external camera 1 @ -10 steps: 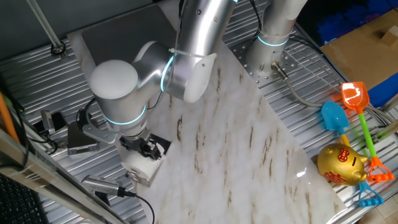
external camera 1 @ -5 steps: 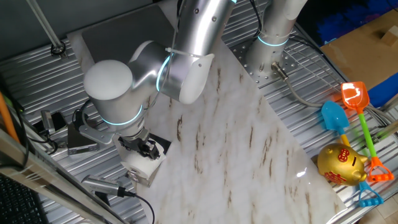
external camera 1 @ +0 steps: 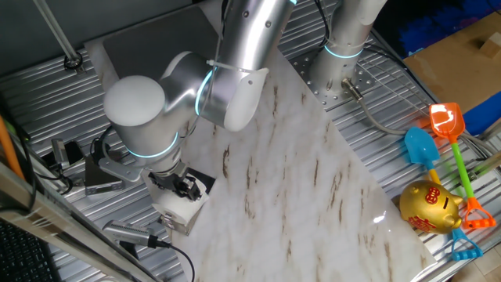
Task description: Take the roll of paper down from the shelf
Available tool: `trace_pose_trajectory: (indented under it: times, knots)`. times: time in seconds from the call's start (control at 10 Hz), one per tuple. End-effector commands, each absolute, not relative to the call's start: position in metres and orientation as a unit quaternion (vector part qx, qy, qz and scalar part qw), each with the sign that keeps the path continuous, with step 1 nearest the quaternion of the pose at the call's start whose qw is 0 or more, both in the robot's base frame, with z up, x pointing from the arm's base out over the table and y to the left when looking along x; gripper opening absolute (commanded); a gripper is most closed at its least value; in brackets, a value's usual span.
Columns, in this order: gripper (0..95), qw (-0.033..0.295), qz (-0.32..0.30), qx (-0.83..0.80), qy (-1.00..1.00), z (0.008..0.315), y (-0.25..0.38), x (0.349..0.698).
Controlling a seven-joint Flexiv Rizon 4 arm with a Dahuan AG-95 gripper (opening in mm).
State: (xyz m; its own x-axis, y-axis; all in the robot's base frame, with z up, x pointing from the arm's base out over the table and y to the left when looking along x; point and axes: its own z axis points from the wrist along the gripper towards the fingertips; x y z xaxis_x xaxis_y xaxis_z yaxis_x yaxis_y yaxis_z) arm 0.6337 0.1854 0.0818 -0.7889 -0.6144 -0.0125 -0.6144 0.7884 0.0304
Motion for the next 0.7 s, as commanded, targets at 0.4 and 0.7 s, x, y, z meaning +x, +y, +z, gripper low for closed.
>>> trace_pose_trajectory:
  times: [0.4,0.7]
  knots:
    - [0.0,-0.003,0.018,-0.327,0.945,0.0876,0.1844,0.6315]
    - [0.0,-0.003,0.019,-0.326,0.945,0.0865,0.1813,0.6245]
